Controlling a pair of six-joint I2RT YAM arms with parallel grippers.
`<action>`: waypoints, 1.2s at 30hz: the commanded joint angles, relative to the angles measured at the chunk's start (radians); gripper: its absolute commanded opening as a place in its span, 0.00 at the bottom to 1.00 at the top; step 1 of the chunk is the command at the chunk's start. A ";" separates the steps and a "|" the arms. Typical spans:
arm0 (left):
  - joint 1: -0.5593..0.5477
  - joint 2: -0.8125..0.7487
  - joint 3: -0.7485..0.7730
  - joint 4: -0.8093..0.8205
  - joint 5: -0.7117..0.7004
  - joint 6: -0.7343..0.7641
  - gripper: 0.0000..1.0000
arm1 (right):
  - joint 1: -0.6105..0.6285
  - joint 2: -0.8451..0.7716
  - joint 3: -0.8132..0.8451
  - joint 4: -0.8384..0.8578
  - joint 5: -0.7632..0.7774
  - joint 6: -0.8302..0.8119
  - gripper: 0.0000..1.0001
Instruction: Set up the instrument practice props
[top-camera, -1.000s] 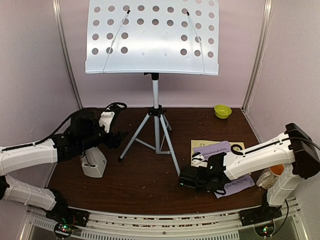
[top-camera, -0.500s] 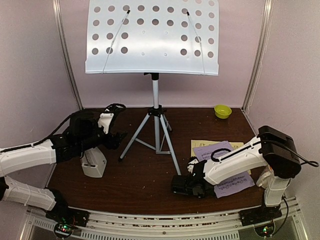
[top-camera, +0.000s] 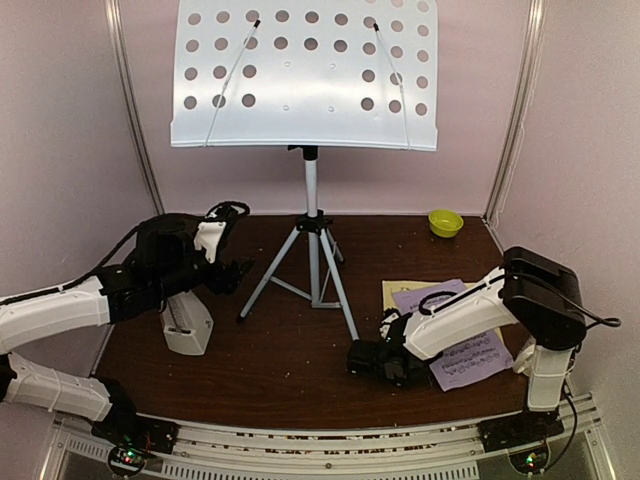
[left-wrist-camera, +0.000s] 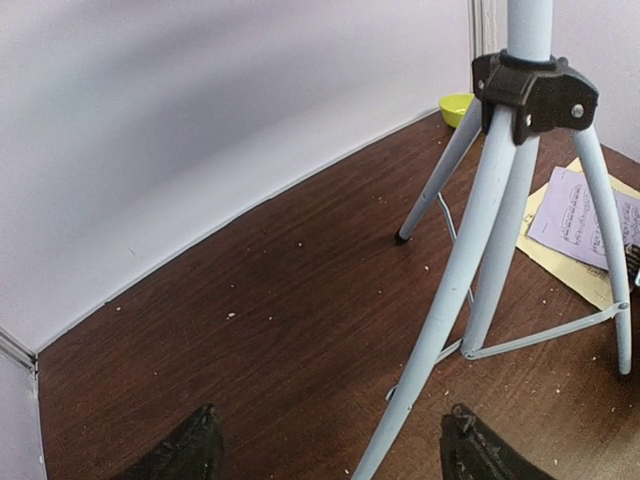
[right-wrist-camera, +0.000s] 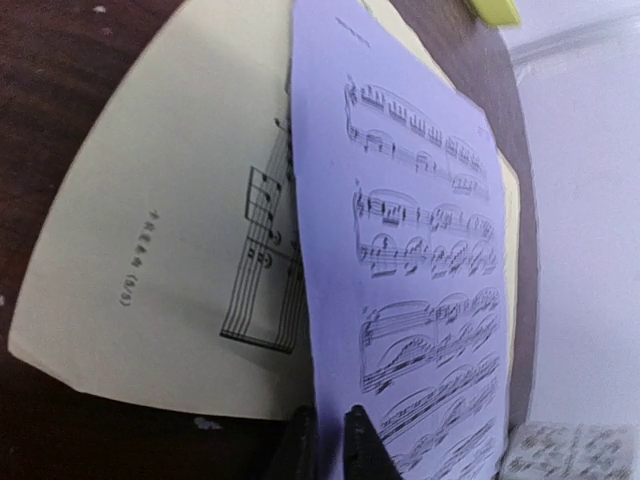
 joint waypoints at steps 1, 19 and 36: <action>-0.007 -0.037 0.050 0.006 0.016 0.021 0.76 | -0.010 0.016 -0.009 -0.010 -0.029 -0.034 0.01; -0.012 -0.086 0.148 -0.135 0.121 0.051 0.75 | 0.118 -0.468 0.048 -0.147 0.096 -0.297 0.00; -0.027 -0.135 0.145 -0.164 0.431 0.117 0.78 | 0.187 -1.047 0.030 0.072 -0.130 -0.723 0.00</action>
